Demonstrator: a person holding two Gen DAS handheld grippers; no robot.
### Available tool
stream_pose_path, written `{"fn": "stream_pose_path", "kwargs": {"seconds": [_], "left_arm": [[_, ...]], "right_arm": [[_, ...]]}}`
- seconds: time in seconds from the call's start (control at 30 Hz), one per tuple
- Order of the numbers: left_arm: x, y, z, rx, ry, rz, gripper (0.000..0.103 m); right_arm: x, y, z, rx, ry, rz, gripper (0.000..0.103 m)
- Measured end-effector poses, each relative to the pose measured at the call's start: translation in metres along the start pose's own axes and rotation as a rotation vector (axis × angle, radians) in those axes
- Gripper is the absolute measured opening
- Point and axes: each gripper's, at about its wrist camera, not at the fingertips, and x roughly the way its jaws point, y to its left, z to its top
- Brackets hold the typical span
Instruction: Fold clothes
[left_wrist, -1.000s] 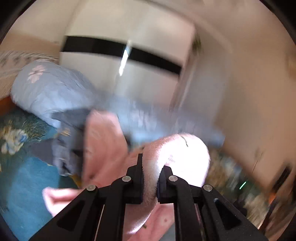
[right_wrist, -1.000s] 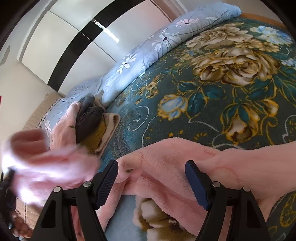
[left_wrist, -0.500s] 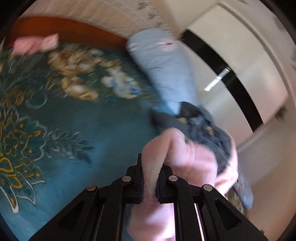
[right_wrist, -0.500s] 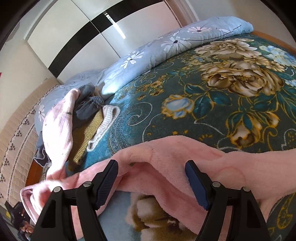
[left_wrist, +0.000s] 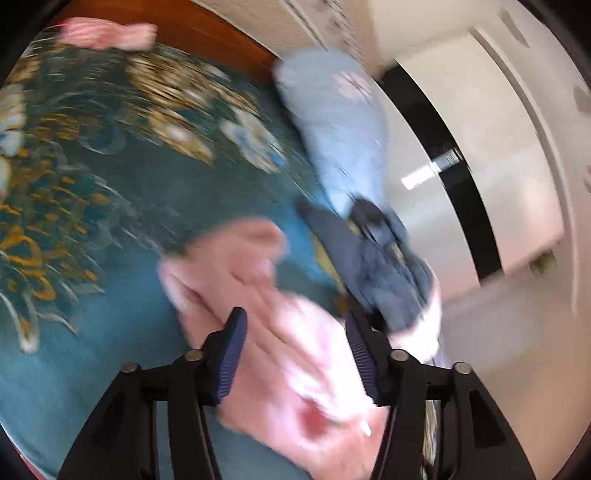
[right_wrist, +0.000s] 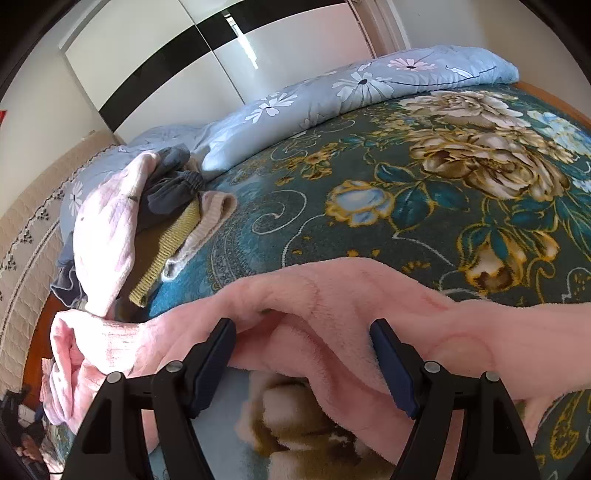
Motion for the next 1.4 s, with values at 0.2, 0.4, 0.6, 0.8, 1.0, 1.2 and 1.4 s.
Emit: {"fn": "stream_pose_path", "kwargs": {"seconds": [0.2,0.4,0.6,0.8,1.0,1.2,1.4], "left_arm": [[0.021,-0.004,-0.046,-0.026,0.071,0.044,0.063],[0.032,0.010,-0.065,-0.178,0.099,-0.007,0.064],[0.044,-0.014,-0.071,-0.174,0.063,0.007,0.038],[0.024,0.007,-0.060,-0.186,-0.020,0.034,0.014],[-0.025,0.044,-0.025,-0.164,-0.109,0.007,0.014],[-0.037,0.083,-0.002,-0.192,-0.141,-0.066,0.014],[-0.019,0.104,0.010,-0.211,-0.121,-0.123,0.014]], "right_arm": [[-0.002,-0.006,0.002,0.035,-0.005,0.027,0.078],[-0.001,-0.005,0.003,0.048,-0.003,0.036,0.078],[-0.001,-0.007,0.003,0.056,-0.003,0.045,0.078],[-0.001,-0.010,0.003,0.060,-0.002,0.053,0.078],[-0.012,-0.019,0.003,0.105,-0.033,0.096,0.078],[-0.045,-0.037,0.006,0.291,-0.102,0.265,0.078],[-0.035,-0.031,0.005,0.325,-0.009,0.261,0.078]]}}
